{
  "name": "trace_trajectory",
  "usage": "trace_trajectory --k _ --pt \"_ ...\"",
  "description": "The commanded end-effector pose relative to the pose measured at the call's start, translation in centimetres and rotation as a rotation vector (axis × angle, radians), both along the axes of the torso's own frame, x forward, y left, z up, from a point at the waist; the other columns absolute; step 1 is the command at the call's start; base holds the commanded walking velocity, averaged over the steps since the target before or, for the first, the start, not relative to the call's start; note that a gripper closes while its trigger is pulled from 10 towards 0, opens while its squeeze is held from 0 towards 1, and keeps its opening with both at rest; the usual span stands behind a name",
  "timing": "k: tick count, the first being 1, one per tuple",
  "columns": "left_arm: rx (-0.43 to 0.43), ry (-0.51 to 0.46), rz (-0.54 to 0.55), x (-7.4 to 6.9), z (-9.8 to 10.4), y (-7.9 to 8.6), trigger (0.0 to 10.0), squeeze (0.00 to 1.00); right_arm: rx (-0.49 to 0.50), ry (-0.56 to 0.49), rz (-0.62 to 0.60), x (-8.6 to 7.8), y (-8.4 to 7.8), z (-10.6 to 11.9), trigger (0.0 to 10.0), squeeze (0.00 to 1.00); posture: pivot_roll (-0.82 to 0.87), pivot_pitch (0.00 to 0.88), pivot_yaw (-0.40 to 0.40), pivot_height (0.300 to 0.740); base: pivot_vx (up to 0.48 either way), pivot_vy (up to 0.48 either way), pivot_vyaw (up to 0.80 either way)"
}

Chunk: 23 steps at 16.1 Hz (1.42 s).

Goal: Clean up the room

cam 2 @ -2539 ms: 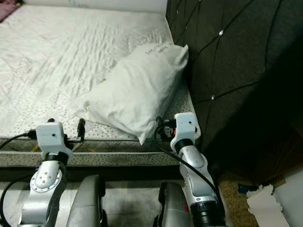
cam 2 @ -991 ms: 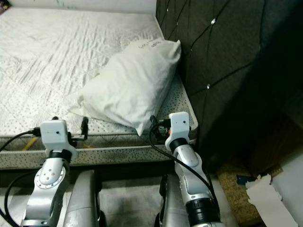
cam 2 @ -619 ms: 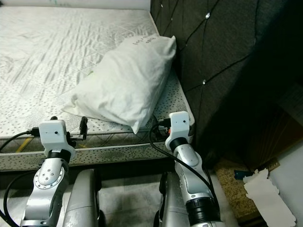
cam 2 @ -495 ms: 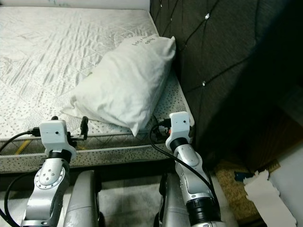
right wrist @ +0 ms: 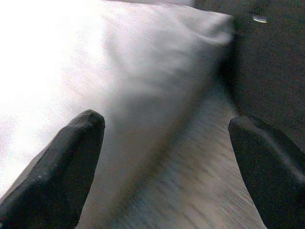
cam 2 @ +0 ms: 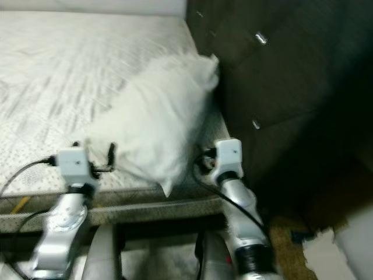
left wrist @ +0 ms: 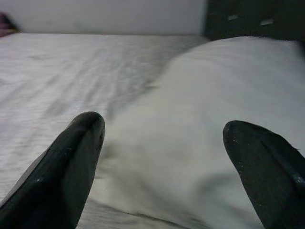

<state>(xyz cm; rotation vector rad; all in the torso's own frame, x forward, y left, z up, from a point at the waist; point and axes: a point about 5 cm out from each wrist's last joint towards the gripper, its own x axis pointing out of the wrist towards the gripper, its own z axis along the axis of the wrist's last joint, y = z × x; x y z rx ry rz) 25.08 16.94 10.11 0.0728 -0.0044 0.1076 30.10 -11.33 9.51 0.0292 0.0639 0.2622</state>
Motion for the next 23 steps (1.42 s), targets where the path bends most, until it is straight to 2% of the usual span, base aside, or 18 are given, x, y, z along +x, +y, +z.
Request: trace_trajectory --k 1,5,9,10,11,12,13,16,19,21,23 --pt "-0.009 -0.01 -0.03 0.4 0.2 -0.9 10.0 0.0 -0.024 0.014 -0.02 -0.3 -1.0 -0.6 10.0 0.0 0.06 0.028 -0.054 0.532 0.0 0.0 0.0" --pt "0.008 -0.007 -0.045 0.4 0.3 -1.2 10.0 0.0 -0.041 0.007 0.001 -0.3 -0.9 -0.6 10.0 0.0 0.07 0.021 -0.056 0.532 0.0 0.0 0.0" --pt "0.016 -0.002 -0.066 0.5 0.2 -1.5 10.0 0.0 -0.042 0.014 0.0 -0.2 -0.9 -0.7 10.0 0.0 0.06 0.019 -0.056 0.532 0.0 0.0 0.38" --pt "0.02 0.001 -0.067 0.5 0.2 -1.6 10.0 0.0 -0.047 0.026 -0.011 -0.1 -1.1 -0.8 10.0 0.0 0.06 0.02 -0.056 0.532 0.0 0.0 0.0" --pt "0.036 0.06 -0.046 0.4 -0.3 -1.4 10.0 0.0 -0.081 0.072 -0.002 -0.1 -1.1 -1.6 10.0 0.0 0.06 0.02 -0.056 0.532 0.0 0.0 0.0" --pt "0.074 0.079 -0.035 0.4 -0.5 -1.1 10.0 0.0 -0.104 0.096 0.014 0.0 -1.1 -1.8 10.0 0.0 0.06 0.02 -0.056 0.532 0.0 0.0 0.0" --pt "0.063 0.066 -0.129 0.1 -0.6 -1.2 10.0 0.0 -0.12 0.115 0.038 0.1 -1.2 -2.0 10.0 0.0 0.07 0.02 -0.056 0.532 0.0 0.0 0.0" --pt "0.08 0.093 -0.136 -0.9 -0.9 -0.5 10.0 0.0 -0.095 0.176 0.088 -0.2 -1.4 -2.1 10.0 0.0 0.07 0.022 -0.057 0.532 0.0 0.0 0.0" --pt "0.129 0.116 -0.061 -2.4 -1.0 1.3 10.0 0.0 -0.091 0.253 0.246 -2.2 -2.0 -2.1 10.0 0.0 0.09 0.026 -0.061 0.532 0.0 0.0 0.0" --pt "0.14 0.121 -0.047 -3.1 -1.0 2.0 10.0 0.0 -0.055 0.294 0.312 -2.8 -2.4 -1.9 10.0 0.0 0.1 0.029 -0.061 0.532 0.0 0.0 0.0" --pt "0.138 0.153 -0.007 -4.6 -1.4 2.9 10.0 0.0 -0.019 0.391 0.475 -3.9 -2.5 -1.9 10.0 0.0 0.11 0.03 -0.049 0.532 0.0 0.0 0.0"
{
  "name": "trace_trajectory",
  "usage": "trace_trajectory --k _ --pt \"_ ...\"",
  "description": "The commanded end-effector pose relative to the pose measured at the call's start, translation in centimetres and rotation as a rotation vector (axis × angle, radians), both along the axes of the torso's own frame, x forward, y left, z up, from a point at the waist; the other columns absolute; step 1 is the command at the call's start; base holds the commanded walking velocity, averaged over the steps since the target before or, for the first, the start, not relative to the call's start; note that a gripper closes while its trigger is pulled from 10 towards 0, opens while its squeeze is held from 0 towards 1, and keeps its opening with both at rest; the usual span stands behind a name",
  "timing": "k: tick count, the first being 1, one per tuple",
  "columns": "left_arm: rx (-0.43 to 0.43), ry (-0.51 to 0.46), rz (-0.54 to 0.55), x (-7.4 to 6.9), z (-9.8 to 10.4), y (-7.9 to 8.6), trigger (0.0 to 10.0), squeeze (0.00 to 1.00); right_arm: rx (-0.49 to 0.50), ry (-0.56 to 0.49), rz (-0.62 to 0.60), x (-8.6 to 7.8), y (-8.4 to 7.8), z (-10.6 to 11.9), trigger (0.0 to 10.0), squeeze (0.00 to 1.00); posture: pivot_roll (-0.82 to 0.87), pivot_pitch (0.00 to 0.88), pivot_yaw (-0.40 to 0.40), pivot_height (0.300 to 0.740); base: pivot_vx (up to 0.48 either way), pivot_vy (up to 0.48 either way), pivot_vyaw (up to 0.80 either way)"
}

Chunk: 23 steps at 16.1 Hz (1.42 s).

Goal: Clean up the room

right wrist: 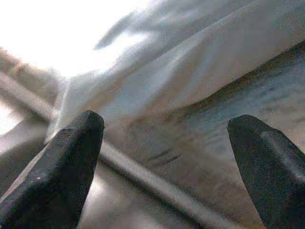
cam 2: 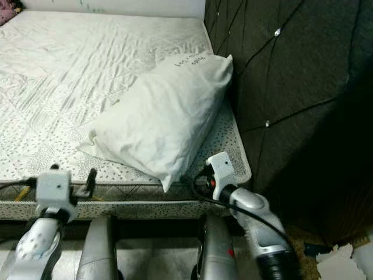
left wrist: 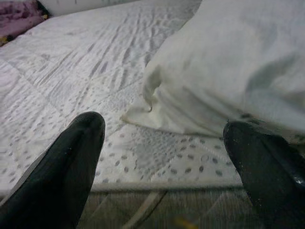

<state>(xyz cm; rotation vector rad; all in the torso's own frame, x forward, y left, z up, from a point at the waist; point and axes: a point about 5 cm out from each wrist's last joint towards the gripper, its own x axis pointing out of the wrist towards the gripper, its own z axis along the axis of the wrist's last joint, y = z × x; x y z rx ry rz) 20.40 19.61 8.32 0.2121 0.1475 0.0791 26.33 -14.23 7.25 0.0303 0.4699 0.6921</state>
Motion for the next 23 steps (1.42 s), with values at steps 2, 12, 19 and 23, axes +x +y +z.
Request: trace_trajectory --k 2,12,19,23 --pt "0.014 0.019 0.034 -0.9 0.0 0.6 10.0 0.0 0.039 0.045 0.117 -0.7 1.2 0.7 10.0 0.0 0.12 0.032 -0.043 0.532 0.0 0.0 0.0" --pt "0.05 0.081 0.076 -2.4 -0.7 2.2 10.0 0.0 0.027 0.047 -0.161 2.4 6.6 0.9 10.0 0.0 0.19 0.024 -0.052 0.532 0.0 0.0 0.0" --pt "0.051 0.081 0.123 -3.2 -0.7 2.3 10.0 0.0 -0.054 0.002 -0.231 3.7 4.8 0.7 10.0 0.0 0.21 0.032 -0.078 0.532 0.0 0.0 0.0" --pt "0.042 0.065 0.098 -2.2 -0.7 2.1 10.0 0.0 0.096 0.073 0.059 0.4 3.3 1.3 10.0 0.0 0.16 0.031 -0.051 0.532 0.0 0.0 0.0"
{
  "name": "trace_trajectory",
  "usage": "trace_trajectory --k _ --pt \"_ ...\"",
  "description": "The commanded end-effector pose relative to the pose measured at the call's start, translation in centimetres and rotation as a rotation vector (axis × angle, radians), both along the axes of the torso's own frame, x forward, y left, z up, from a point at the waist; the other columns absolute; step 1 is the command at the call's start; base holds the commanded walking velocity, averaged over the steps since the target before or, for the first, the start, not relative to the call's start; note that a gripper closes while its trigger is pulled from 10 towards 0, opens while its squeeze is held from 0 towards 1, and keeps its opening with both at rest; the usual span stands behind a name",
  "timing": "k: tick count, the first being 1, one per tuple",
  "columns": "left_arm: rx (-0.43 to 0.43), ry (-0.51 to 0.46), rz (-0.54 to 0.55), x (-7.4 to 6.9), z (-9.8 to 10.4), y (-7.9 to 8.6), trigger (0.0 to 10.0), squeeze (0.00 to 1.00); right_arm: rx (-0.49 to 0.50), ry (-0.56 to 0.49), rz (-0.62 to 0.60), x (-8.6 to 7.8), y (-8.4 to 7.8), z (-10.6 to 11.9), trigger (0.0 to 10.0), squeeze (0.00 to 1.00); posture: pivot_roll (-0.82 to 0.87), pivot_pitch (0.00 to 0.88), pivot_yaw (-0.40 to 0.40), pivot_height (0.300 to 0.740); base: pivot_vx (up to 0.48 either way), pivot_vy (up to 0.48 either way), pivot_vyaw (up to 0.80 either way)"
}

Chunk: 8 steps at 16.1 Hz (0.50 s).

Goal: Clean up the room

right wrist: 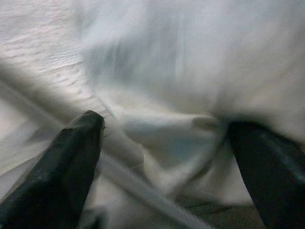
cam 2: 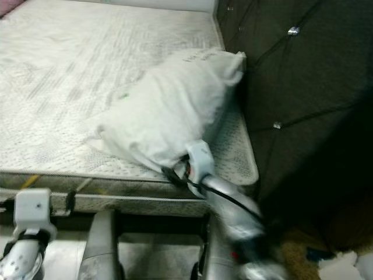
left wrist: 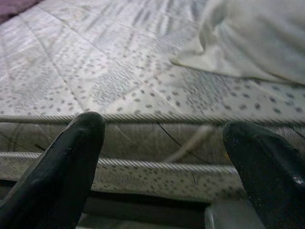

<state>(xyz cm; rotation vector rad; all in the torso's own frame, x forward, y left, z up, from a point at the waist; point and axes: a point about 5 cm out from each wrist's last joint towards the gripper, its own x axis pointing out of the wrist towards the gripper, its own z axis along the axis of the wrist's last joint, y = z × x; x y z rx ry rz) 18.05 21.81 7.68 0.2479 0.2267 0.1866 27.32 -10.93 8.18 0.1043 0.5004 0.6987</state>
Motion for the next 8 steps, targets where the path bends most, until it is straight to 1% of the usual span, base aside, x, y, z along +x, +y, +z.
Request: trace_trajectory --k 1,2,3,4,5,6,7,8 --pt "0.001 -0.004 -0.015 0.2 0.0 -0.1 10.0 0.0 0.041 0.019 0.065 -0.6 0.0 0.4 10.0 0.0 0.16 0.031 -0.051 0.532 0.0 0.0 0.0" --pt "0.0 -0.012 -0.034 0.8 0.1 -0.3 10.0 0.0 0.042 0.071 0.229 -3.0 -1.3 0.2 10.0 0.0 0.14 0.032 -0.038 0.532 0.0 0.0 0.0" --pt "0.001 -0.014 -0.037 1.0 0.2 -0.3 10.0 0.0 0.019 0.083 0.249 -3.3 -1.9 0.0 10.0 0.0 0.14 0.032 -0.035 0.532 0.0 0.0 0.0" --pt "0.0 -0.015 -0.042 1.2 0.2 -0.3 10.0 0.0 -0.026 0.075 0.275 -3.5 -2.4 -0.2 10.0 0.0 0.13 0.032 -0.031 0.532 0.0 0.0 0.0" --pt "-0.003 -0.015 -0.045 1.3 0.2 -0.4 10.0 0.0 -0.052 0.061 0.23 -2.9 -2.6 -0.3 10.0 0.0 0.13 0.032 -0.029 0.532 0.0 0.0 0.0" --pt "-0.005 -0.016 -0.048 1.4 0.2 -0.5 10.0 0.0 -0.066 0.044 0.186 -2.3 -2.4 -0.3 10.0 0.0 0.14 0.03 -0.03 0.532 0.0 0.0 0.0" --pt "-0.006 -0.016 -0.049 1.4 0.2 -0.6 10.0 0.0 -0.073 0.031 0.171 -2.0 -2.2 -0.3 10.0 0.0 0.14 0.03 -0.03 0.532 0.0 0.0 0.0" --pt "-0.008 -0.02 -0.05 1.4 0.3 -0.7 10.0 0.0 -0.05 -0.004 0.092 -1.0 -1.4 0.3 10.0 0.0 0.14 0.029 -0.033 0.532 0.0 0.0 0.0"
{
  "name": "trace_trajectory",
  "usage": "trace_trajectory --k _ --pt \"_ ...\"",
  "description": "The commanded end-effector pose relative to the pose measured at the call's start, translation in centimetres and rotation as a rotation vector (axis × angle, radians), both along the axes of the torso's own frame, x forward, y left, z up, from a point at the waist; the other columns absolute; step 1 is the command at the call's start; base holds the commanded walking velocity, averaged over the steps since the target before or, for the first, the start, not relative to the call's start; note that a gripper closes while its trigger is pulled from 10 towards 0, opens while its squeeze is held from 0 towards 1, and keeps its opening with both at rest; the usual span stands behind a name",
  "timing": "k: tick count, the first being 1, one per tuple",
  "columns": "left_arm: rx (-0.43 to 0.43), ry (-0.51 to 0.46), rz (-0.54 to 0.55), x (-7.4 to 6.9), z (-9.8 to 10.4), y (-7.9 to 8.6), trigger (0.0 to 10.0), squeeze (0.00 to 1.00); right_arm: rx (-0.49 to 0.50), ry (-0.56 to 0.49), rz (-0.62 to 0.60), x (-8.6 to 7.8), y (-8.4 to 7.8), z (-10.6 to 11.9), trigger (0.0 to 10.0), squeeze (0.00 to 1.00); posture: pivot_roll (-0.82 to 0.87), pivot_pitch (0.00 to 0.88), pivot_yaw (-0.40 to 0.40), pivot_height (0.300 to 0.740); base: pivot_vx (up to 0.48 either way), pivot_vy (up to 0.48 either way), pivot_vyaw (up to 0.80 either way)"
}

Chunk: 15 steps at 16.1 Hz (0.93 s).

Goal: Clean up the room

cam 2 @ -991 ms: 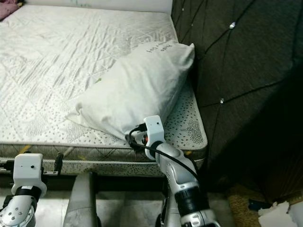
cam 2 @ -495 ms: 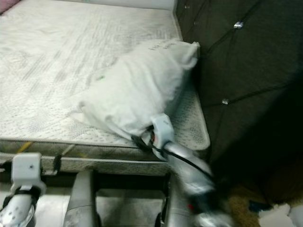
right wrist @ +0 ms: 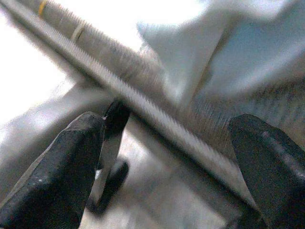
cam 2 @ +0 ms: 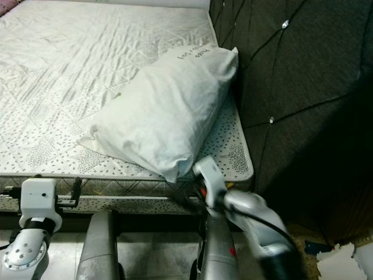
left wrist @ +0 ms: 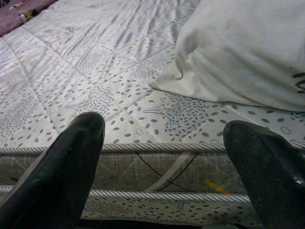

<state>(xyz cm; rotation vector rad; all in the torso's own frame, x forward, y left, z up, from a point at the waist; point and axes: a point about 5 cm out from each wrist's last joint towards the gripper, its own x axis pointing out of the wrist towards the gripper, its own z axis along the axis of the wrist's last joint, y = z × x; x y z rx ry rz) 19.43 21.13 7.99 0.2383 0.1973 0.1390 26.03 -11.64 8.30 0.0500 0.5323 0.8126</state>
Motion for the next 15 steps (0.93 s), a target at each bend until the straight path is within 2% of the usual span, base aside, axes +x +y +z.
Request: trace_trajectory --k 1,3,5,7,8,12,13,14,15 --pt "0.004 0.004 0.0 0.1 0.0 0.0 10.0 0.0 -0.007 -0.036 -0.066 0.8 -0.3 0.6 10.0 0.0 0.15 0.029 -0.034 0.532 0.0 0.0 0.0" --pt "0.002 0.002 0.005 0.0 0.0 0.0 10.0 0.0 0.0 -0.094 -0.15 1.8 0.8 1.5 10.0 0.0 0.15 0.027 -0.037 0.532 0.0 0.0 0.0" --pt "0.0 0.0 0.005 0.1 0.0 0.0 10.0 0.0 0.025 -0.102 -0.184 2.1 1.8 2.1 10.0 0.0 0.15 0.027 -0.037 0.532 0.0 0.0 0.0" --pt "-0.001 0.0 0.004 0.1 0.0 0.0 10.0 0.0 0.006 -0.106 -0.224 2.3 2.0 2.1 10.0 0.0 0.15 0.026 -0.04 0.532 0.0 0.0 0.0" --pt "-0.002 -0.002 0.001 0.3 0.0 -0.2 10.0 0.0 -0.018 -0.122 -0.293 2.9 2.1 2.2 10.0 0.0 0.15 0.026 -0.041 0.532 0.0 0.0 0.0" --pt "-0.007 -0.008 -0.005 0.5 0.1 -0.5 10.0 0.0 -0.067 -0.116 -0.441 4.3 2.7 1.4 10.0 0.0 0.15 0.025 -0.044 0.532 0.0 0.0 0.0" --pt "-0.007 -0.009 -0.005 0.5 0.1 -0.5 10.0 0.0 -0.064 -0.117 -0.445 4.4 2.9 1.4 8.9 0.0 0.15 0.025 -0.044 0.532 0.0 0.0 0.0" --pt "-0.007 -0.009 -0.004 0.5 0.1 -0.5 10.0 0.0 -0.047 -0.111 -0.447 4.5 3.7 1.5 0.0 0.0 0.16 0.024 -0.047 0.532 0.0 0.0 0.0" --pt "-0.007 -0.01 -0.003 0.5 0.1 -0.6 10.0 0.0 -0.032 -0.103 -0.438 4.5 4.3 1.5 0.0 0.0 0.16 0.023 -0.05 0.532 0.0 0.0 0.0"
